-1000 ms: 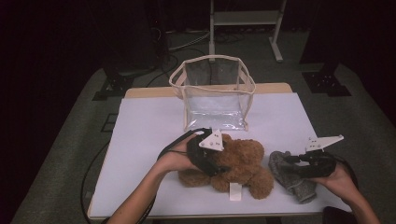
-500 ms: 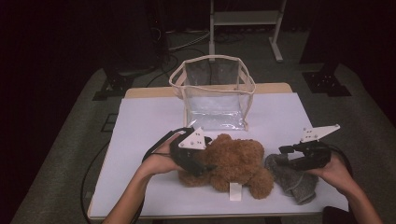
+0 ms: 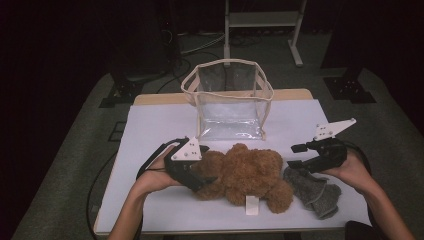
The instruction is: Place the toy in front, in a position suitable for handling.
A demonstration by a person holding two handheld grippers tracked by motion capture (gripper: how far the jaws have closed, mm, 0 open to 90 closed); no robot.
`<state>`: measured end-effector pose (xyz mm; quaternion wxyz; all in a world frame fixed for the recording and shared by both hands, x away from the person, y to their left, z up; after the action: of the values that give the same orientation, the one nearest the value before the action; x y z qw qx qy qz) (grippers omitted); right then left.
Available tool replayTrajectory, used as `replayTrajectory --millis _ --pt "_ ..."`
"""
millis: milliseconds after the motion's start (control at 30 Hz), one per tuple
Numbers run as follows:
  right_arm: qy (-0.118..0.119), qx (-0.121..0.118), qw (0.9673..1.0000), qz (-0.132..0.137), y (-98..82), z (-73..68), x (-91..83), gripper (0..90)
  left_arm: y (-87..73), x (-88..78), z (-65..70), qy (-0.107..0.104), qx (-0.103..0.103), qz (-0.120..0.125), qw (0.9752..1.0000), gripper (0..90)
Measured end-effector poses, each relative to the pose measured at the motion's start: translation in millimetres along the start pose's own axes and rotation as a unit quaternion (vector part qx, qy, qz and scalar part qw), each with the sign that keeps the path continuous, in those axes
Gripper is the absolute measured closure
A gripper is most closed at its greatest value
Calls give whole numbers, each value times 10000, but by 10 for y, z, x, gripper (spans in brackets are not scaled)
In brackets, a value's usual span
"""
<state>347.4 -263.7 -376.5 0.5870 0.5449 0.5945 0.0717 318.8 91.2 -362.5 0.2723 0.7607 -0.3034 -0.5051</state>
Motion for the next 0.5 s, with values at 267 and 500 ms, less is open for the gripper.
replayTrajectory --millis 267,500 --pt "139 -129 9998 42 232 -38 13 317 -76 -21 5 21 -61 -55 10000 93" --pt "213 -249 9994 -76 422 -91 56 304 -110 -44 4 36 -83 -80 9999 86"
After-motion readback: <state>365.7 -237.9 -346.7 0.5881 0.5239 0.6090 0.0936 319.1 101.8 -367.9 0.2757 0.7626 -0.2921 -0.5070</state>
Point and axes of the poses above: each handheld gripper's, and its own axes: x roughly forward along the jaws, y roughly out of its top, z roughly to its right, the point moved 4 cm from there along x, roughly forward along the jaws, and after that the axes turned 14 degrees about x, right-handed, at the moved point
